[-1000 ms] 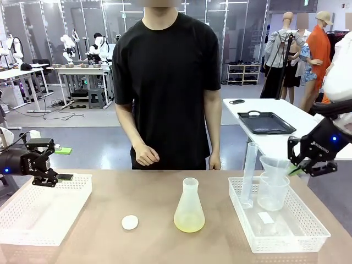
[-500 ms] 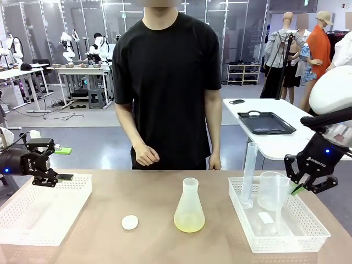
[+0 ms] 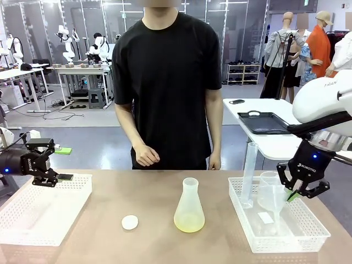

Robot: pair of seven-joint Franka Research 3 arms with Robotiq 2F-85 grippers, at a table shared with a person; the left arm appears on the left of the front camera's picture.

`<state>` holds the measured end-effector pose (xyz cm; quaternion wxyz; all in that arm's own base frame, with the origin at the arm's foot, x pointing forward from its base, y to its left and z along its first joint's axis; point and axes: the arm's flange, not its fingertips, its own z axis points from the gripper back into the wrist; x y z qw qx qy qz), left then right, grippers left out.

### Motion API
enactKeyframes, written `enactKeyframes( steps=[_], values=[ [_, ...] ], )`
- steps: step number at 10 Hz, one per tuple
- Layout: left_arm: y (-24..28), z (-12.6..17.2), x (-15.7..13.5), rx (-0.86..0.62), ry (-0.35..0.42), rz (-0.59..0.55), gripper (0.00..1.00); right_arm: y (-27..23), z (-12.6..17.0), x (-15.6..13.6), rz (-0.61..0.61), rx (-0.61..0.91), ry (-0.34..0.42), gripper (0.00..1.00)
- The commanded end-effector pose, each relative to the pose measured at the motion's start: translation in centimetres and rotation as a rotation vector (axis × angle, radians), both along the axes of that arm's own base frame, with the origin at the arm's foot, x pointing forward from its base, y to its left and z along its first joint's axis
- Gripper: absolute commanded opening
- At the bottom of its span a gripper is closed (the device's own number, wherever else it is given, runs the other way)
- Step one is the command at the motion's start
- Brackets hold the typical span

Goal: Prepare the solutions needed for the experiment.
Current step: Once the solution is in the Big flask , pick up the Plastic Funnel and place it back into the right Organizing basket.

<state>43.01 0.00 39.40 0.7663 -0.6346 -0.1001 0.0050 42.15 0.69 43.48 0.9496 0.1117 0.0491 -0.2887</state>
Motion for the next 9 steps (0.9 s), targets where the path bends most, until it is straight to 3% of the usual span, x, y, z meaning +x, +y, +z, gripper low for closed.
enactKeyframes(
  steps=[1, 3, 4, 9],
  values=[
    [-0.1, 0.2, 0.1, -0.03, -0.024, 0.004, 1.0, 0.2, 0.3, 1.1, -0.04, -0.016, -0.02, 0.24],
    [-0.1, 0.2, 0.1, -0.03, -0.024, 0.004, 1.0, 0.2, 0.3, 1.9, -0.062, 0.012, -0.04, 0.43],
    [-0.1, 0.2, 0.1, -0.03, -0.024, 0.004, 1.0, -0.1, 0.2, 0.7, -0.009, 0.0, -0.015, 0.52],
    [-0.1, 0.2, 0.1, -0.03, -0.024, 0.004, 1.0, -0.1, 0.2, 0.7, -0.009, 0.0, -0.015, 0.52]
  ],
)
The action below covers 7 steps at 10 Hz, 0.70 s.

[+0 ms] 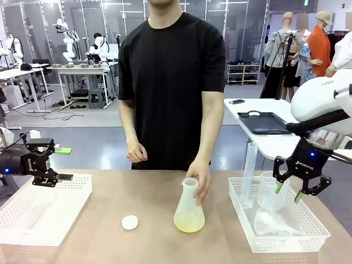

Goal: Prepare the solutions needed for the experiment.
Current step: When the human places the Big flask in the center of the table, pick up the Big flask and place it in the left Organizing basket.

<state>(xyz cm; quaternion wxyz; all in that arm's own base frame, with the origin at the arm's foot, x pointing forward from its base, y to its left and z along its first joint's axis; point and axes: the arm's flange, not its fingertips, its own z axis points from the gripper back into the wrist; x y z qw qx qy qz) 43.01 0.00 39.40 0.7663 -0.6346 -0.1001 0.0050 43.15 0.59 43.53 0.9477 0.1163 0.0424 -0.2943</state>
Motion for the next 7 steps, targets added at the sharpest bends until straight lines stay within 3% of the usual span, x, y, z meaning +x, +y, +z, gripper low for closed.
enactKeyframes(
  steps=[1, 5, 6, 7],
  values=[
    [-0.1, 0.2, 0.1, -0.03, -0.024, 0.004, 1.0, 0.0, 0.1, -0.3, 0.004, -0.005, -0.001, 0.52],
    [-0.1, 0.2, 0.1, -0.03, -0.024, 0.004, 1.0, 0.0, 0.0, 0.0, 0.0, 0.0, 0.0, 0.52],
    [-0.1, 0.2, 0.1, -0.03, -0.024, 0.004, 1.0, 1.4, -0.6, -2.0, 0.079, 0.094, -0.094, 0.52],
    [-0.1, 0.2, 0.1, -0.03, -0.024, 0.004, 1.0, 1.8, -0.9, -2.3, 0.132, 0.168, -0.135, 0.52]
  ],
)
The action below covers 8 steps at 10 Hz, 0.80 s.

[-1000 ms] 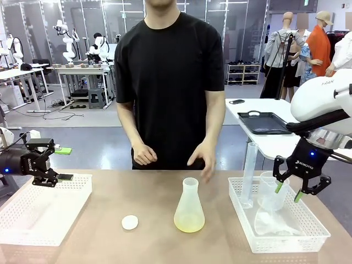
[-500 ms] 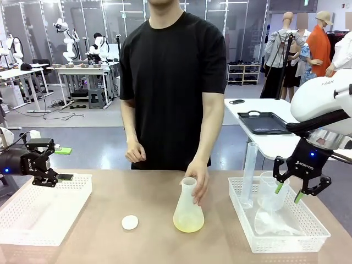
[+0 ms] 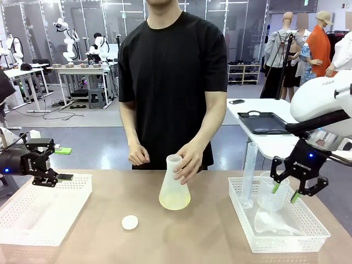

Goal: Prepare the solutions needed for the experiment.
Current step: When the human places the Big flask in the center of the table, pick up the Big flask and place it in the left Organizing basket.

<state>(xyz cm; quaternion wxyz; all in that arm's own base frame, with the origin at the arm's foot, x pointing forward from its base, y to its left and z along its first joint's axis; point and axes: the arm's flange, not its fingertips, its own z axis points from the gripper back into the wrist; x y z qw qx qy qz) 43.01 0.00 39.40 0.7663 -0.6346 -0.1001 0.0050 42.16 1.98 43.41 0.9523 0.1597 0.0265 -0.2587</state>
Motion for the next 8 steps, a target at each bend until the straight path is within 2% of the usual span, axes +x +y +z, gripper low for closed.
enactKeyframes(
  steps=[1, 3, 6, 7, 8],
  values=[
    [-0.1, 0.2, 0.1, -0.03, -0.024, 0.004, 1.0, 0.3, -0.9, -1.0, 0.108, 0.164, -0.103, 0.52],
    [-0.1, 0.2, 0.1, -0.03, -0.024, 0.004, 1.0, 0.2, -1.1, -1.2, 0.177, 0.278, -0.177, 0.52],
    [-0.1, 0.2, 0.1, -0.03, -0.024, 0.004, 1.0, -1.7, -0.3, -1.0, 0.191, 0.544, -0.31, 0.52],
    [-0.1, 0.2, 0.1, -0.03, -0.024, 0.004, 1.0, -2.6, -0.1, -0.6, 0.225, 0.722, -0.276, 0.52],
    [-0.1, 0.2, 0.1, -0.03, -0.024, 0.004, 1.0, -3.4, -0.2, -0.2, 0.216, 0.783, -0.245, 0.52]
  ],
)
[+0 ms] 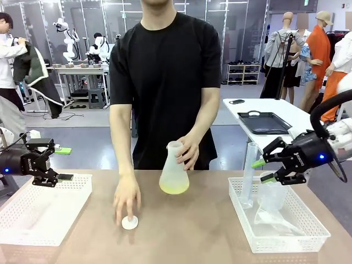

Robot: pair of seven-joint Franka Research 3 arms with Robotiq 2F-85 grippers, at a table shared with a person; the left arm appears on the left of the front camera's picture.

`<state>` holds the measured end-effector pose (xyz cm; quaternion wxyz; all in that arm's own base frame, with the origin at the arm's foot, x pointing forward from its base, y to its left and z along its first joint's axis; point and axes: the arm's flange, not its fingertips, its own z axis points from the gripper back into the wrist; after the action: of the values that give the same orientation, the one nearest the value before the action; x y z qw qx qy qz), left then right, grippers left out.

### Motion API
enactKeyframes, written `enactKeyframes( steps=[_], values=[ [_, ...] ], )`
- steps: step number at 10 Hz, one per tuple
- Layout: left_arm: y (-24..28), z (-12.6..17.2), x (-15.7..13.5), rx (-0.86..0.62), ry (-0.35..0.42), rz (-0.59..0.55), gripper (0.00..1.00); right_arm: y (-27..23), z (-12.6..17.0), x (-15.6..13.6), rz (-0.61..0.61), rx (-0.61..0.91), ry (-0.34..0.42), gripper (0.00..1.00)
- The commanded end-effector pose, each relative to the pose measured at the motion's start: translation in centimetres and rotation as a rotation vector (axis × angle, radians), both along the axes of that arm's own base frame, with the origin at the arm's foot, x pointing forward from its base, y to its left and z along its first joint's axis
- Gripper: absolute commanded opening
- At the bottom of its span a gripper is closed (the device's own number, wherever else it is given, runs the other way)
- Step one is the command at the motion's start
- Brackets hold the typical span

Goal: Prepare the solutions needed for the experiment.
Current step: When the human places the Big flask in the center of the table, pick up the Big flask and place it in the left Organizing basket.

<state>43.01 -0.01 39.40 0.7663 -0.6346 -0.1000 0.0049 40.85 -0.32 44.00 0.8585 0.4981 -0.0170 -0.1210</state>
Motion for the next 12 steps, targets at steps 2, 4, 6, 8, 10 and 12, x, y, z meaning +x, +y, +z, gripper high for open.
enactKeyframes(
  steps=[2, 4, 6, 8, 10, 12],
  values=[
    [-0.1, 0.2, 0.1, -0.029, -0.024, 0.004, 1.0, -2.1, -1.1, 1.8, 0.125, 0.253, 0.064, 0.52],
    [-0.1, 0.2, 0.1, -0.029, -0.024, 0.004, 1.0, -2.4, -1.8, 2.0, 0.191, 0.315, 0.029, 0.52],
    [-0.1, 0.2, 0.1, -0.029, -0.024, 0.004, 1.0, -2.5, -2.3, 2.1, 0.199, 0.34, -0.058, 0.52],
    [-0.1, 0.2, 0.1, -0.029, -0.024, 0.004, 1.0, -2.6, -2.5, 1.9, 0.198, 0.358, -0.111, 0.52],
    [-0.1, 0.2, 0.1, -0.029, -0.024, 0.004, 1.0, -2.6, -2.6, 1.8, 0.169, 0.373, -0.129, 0.52],
    [-0.1, 0.2, 0.1, -0.029, -0.024, 0.004, 1.0, -2.5, -2.7, 1.8, 0.153, 0.376, -0.134, 0.52]
  ],
)
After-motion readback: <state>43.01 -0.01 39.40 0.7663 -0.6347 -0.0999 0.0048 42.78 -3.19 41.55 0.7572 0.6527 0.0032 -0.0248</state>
